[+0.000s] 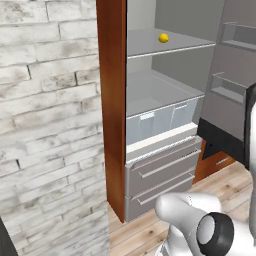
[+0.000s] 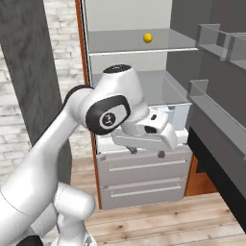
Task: Retrieve a lemon from the fridge and place it on the cutting board with the fish.
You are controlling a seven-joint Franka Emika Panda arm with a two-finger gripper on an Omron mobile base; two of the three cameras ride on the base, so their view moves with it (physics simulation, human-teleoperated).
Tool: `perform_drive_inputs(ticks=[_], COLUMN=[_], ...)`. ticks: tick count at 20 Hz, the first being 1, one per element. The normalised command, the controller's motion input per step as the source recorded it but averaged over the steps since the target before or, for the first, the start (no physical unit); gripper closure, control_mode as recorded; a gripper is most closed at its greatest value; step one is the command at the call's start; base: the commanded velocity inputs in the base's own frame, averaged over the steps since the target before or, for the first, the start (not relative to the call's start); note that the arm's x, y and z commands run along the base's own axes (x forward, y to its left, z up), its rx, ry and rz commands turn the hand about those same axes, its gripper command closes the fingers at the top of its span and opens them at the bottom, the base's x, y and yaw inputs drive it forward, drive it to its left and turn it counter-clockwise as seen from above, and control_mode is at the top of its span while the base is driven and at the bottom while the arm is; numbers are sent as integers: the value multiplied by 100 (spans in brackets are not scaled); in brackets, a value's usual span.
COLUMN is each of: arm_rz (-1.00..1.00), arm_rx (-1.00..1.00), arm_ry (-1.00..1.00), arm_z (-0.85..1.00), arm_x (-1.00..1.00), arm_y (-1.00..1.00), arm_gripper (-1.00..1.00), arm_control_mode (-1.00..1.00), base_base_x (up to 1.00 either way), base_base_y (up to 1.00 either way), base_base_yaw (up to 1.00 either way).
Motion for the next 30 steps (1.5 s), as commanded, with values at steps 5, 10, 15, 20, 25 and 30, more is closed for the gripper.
perform_drive_inputs(ticks=[5, 10, 15, 20, 25, 30], arm_rz=[-27, -18, 0, 5, 8, 12], arm_rx=[53, 38, 2, -21, -10, 0], arm_ry=[20, 15, 2, 5, 2, -2], arm_z=[-29, -44, 3, 0, 0, 0], arm_x=[-2, -16, -11, 0, -4, -8], arm_y=[84, 99, 96, 82, 63, 23], arm_gripper=[-100, -100, -100, -100, -100, -100], arm_control_mode=[-100, -100, -100, -100, -100, -100], base_base_x=[0, 0, 0, 0, 0, 0], base_base_y=[0, 0, 0, 0, 0, 0], base_base_yaw=[0, 0, 0, 0, 0, 0])
